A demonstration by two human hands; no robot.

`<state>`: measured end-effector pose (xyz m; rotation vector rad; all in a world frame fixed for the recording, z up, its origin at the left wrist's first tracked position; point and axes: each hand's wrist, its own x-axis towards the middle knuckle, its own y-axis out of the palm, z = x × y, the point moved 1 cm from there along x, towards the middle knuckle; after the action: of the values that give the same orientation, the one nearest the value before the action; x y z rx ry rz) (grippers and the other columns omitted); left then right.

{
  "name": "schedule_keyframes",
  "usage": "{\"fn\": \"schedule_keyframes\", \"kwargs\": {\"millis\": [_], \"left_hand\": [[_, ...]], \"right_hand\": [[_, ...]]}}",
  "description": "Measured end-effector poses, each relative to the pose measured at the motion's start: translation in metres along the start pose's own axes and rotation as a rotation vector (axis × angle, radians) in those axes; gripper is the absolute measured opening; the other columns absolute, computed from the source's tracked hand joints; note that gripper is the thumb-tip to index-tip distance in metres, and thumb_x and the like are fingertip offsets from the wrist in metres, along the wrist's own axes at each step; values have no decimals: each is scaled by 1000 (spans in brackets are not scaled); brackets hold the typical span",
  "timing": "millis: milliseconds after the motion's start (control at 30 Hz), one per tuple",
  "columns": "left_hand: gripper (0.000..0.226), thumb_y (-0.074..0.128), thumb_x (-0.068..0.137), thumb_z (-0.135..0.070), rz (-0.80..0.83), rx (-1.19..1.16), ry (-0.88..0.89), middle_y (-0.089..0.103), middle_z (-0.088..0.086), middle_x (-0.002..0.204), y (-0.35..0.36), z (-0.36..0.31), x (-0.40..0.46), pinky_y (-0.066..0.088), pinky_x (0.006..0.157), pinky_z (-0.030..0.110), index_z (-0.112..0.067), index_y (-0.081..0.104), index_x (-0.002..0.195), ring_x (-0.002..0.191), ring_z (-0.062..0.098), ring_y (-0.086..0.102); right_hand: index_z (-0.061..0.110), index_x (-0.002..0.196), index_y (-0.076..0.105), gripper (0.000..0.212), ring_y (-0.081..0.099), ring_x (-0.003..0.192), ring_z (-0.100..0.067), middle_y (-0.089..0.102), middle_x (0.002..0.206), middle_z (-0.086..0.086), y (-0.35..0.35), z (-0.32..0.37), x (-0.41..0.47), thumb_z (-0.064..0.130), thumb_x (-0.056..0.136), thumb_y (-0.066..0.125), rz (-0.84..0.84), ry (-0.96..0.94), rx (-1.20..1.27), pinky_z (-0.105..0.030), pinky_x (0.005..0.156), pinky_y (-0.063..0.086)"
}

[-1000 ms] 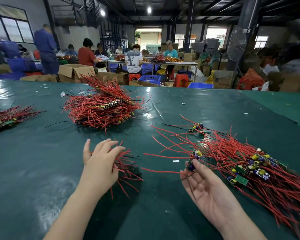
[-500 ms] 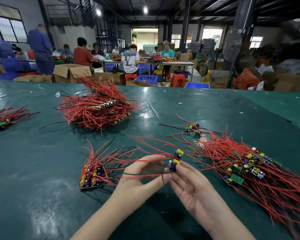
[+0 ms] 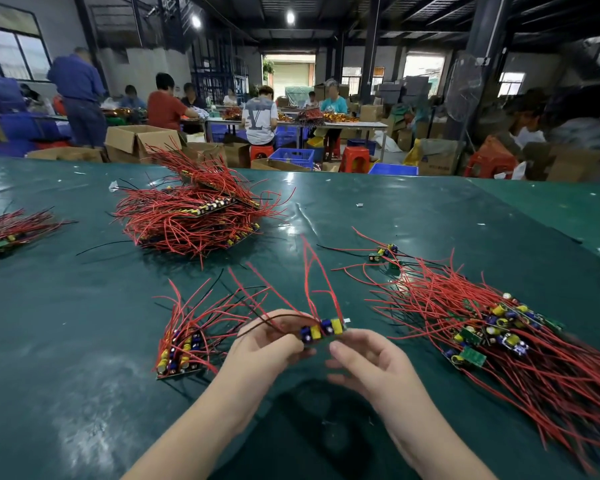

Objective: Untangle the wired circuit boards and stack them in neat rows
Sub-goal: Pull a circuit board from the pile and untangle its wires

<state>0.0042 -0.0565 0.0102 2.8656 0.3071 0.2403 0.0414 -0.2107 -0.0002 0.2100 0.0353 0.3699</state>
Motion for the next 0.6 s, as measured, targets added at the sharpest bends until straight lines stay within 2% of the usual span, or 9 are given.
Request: {"fn": "schedule_keyframes", "kwargs": {"millis": [67, 167, 267, 333, 400, 500, 600], "left_hand": [[21, 58, 66, -5, 21, 74, 5, 73, 15, 93, 0, -2, -1, 52, 85, 34, -10, 74, 79, 89, 19, 65], [11, 72, 74, -1, 62, 157, 23, 74, 15, 92, 1, -4, -2, 52, 85, 29, -5, 72, 84, 86, 18, 66], [15, 67, 81, 6, 51, 196, 18, 75, 10, 91, 1, -4, -2, 54, 83, 25, -3, 70, 93, 86, 14, 68], [23, 67, 80, 7, 62, 177, -3, 75, 5, 87, 1, -5, -3, 53, 76, 20, -8, 71, 97, 81, 11, 68], [26, 70, 77, 6, 90, 160, -19, 75, 5, 86, 2, -5, -3, 53, 73, 17, -13, 74, 93, 78, 10, 68], [19, 76, 67, -4, 101, 115, -39, 75, 10, 85, 2, -6, -5, 53, 70, 18, -12, 76, 85, 75, 11, 68], [27, 80, 58, -17, 88, 52, -114, 74, 13, 86, 1, -6, -4, 56, 70, 22, -8, 76, 83, 74, 16, 65]], "right_hand": [[13, 84, 74, 36, 70, 74, -19, 74, 84, -6, -1, 0, 1, 29, 52, 80, 4, 17, 79, -28, 66, 56], [18, 82, 77, 28, 69, 73, -15, 74, 81, -6, 0, 3, -2, 26, 55, 79, 87, -11, 44, -25, 67, 56], [16, 81, 76, 24, 69, 73, -15, 74, 80, -8, -2, 1, -2, 21, 57, 79, 76, -15, 28, -25, 67, 56], [15, 80, 76, 27, 69, 75, -15, 74, 82, -8, -3, 1, -1, 24, 55, 81, 74, -14, 27, -27, 68, 56], [16, 81, 76, 31, 70, 77, -15, 74, 83, -9, -3, 2, -1, 28, 53, 83, 83, -9, 39, -27, 68, 57], [12, 82, 77, 33, 69, 75, -16, 74, 83, -11, -4, 3, -1, 28, 53, 82, 76, 0, 51, -27, 67, 57], [10, 82, 78, 31, 70, 76, -17, 75, 86, -12, -6, 4, 0, 25, 54, 82, 87, 24, 103, -25, 68, 56]]}}
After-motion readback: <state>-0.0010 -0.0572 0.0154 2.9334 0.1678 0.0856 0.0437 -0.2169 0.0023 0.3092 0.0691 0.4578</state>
